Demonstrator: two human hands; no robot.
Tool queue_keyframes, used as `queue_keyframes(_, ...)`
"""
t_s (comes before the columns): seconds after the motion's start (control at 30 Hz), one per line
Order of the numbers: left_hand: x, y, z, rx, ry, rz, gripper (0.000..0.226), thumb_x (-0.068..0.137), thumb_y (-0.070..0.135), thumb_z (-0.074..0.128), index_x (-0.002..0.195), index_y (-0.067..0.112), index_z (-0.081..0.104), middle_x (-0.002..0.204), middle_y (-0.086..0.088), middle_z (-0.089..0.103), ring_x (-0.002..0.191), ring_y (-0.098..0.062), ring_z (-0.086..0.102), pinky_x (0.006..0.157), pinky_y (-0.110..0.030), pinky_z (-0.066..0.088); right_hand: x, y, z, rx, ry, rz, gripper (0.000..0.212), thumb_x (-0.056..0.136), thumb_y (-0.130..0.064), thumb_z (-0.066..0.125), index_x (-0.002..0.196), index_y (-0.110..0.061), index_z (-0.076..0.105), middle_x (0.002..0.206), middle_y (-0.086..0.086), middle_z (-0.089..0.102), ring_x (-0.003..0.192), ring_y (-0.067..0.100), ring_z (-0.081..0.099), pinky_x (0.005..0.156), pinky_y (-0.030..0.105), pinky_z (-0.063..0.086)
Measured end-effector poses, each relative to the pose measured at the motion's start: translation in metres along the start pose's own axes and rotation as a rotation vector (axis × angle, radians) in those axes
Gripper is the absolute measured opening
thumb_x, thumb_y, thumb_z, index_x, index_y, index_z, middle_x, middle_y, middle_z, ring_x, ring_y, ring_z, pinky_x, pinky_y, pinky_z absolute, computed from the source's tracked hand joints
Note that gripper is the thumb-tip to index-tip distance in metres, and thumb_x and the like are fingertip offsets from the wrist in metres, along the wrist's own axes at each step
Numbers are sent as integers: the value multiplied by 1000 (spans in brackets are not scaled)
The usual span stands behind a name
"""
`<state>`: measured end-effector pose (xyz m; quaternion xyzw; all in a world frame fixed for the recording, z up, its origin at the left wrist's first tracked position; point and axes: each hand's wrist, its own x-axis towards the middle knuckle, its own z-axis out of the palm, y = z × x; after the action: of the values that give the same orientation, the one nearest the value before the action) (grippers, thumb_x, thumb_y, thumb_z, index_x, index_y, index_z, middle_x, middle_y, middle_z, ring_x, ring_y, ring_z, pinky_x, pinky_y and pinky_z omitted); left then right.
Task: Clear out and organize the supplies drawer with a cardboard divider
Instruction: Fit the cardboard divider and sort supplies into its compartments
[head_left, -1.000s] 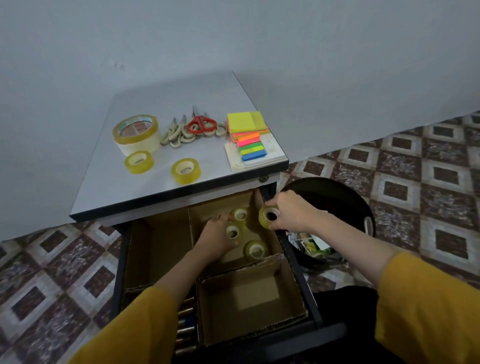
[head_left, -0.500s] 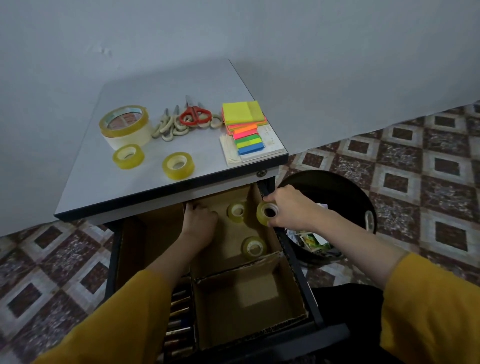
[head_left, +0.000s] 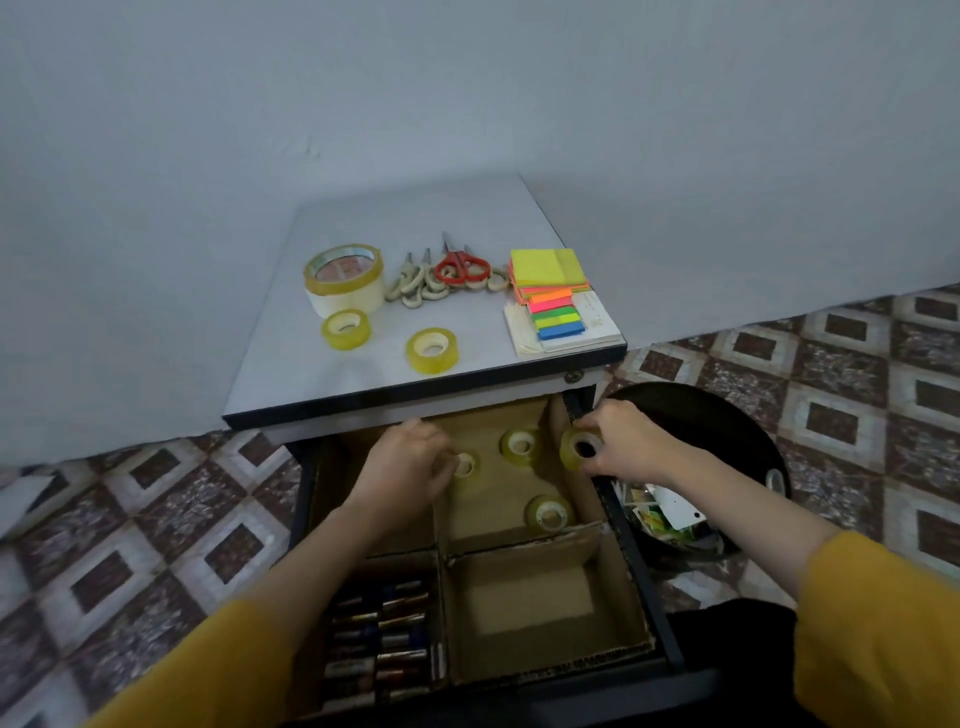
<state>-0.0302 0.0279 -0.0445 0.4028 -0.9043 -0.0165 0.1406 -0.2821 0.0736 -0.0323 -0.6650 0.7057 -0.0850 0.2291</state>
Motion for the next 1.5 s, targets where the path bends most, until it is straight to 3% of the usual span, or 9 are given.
queue_keyframes(0.07, -3, -4, -15, -47, 131, -21, 8, 83, 18, 68, 88, 12, 70, 85, -1, 67, 81, -13, 55, 70, -27, 46, 0, 1, 2, -13, 11, 7, 19, 76, -26, 74, 91, -16, 66, 105, 8, 58, 89, 19, 57, 68, 21, 43)
queue_keyframes(0.13, -3, -11, -25, -66, 154, -89, 12, 84, 19, 67, 92, 12, 70, 90, -1, 67, 85, -14, 53, 72, -26, 46, 0, -3, 3, -65, 29, -2, 28, 75, -29, 74, 98, -14, 66, 104, 6, 56, 95, 22, 57, 72, 25, 45)
queue_keyframes(0.3, -14, -11, -10, -132, -162, -266, 49, 91, 37, 56, 136, 20, 46, 140, 2, 47, 129, -14, 41, 105, -27, 32, 5, -33, 1, -108, 56, -86, 46, 76, -31, 73, 117, -13, 62, 112, 4, 59, 108, 22, 56, 84, 29, 46)
queue_keyframes(0.4, -27, -4, 10, -102, -306, -264, 61, 94, 42, 47, 147, 26, 23, 155, 7, 21, 136, -15, 32, 107, -30, 32, 13, -45, 10, -145, -76, -93, 61, 77, -24, 73, 133, -13, 50, 129, 7, 51, 118, 23, 50, 95, 31, 46)
queue_keyframes(0.57, -32, -10, 18, -30, -337, -277, 64, 94, 51, 37, 149, 28, 13, 157, 12, 10, 142, -15, 20, 112, -34, 26, 16, -48, 32, -354, -287, -106, 37, 80, -13, 70, 114, -6, 57, 119, 12, 51, 99, 24, 57, 80, 30, 53)
queue_keyframes(0.67, -30, -9, 17, -2, -346, -270, 64, 94, 51, 38, 149, 27, 14, 156, 12, 11, 141, -16, 20, 112, -34, 27, 16, -42, 41, -422, -334, -93, 33, 80, -12, 70, 110, -2, 60, 118, 14, 53, 100, 27, 58, 80, 30, 52)
queue_keyframes(0.97, -24, -9, 15, 55, -382, -269, 67, 94, 52, 38, 149, 25, 14, 157, 11, 11, 141, -17, 21, 110, -36, 28, 21, -41, 51, -440, -319, -84, 41, 80, -14, 71, 118, -5, 57, 123, 13, 51, 107, 26, 57, 82, 27, 48)
queue_keyframes(1.33, -24, -9, 13, 53, -397, -265, 67, 93, 52, 39, 149, 24, 16, 156, 9, 14, 140, -19, 25, 110, -38, 30, 13, -40, 46, -395, -309, -62, 33, 84, -10, 64, 116, -4, 57, 121, 15, 50, 106, 29, 55, 79, 27, 45)
queue_keyframes(1.5, -23, -7, 5, 10, -435, -265, 66, 93, 50, 43, 149, 24, 17, 156, 7, 17, 140, -19, 26, 111, -36, 28, 4, -48, 40, -395, -305, -39, 33, 87, -7, 58, 120, -2, 55, 122, 15, 49, 107, 28, 55, 86, 28, 49)
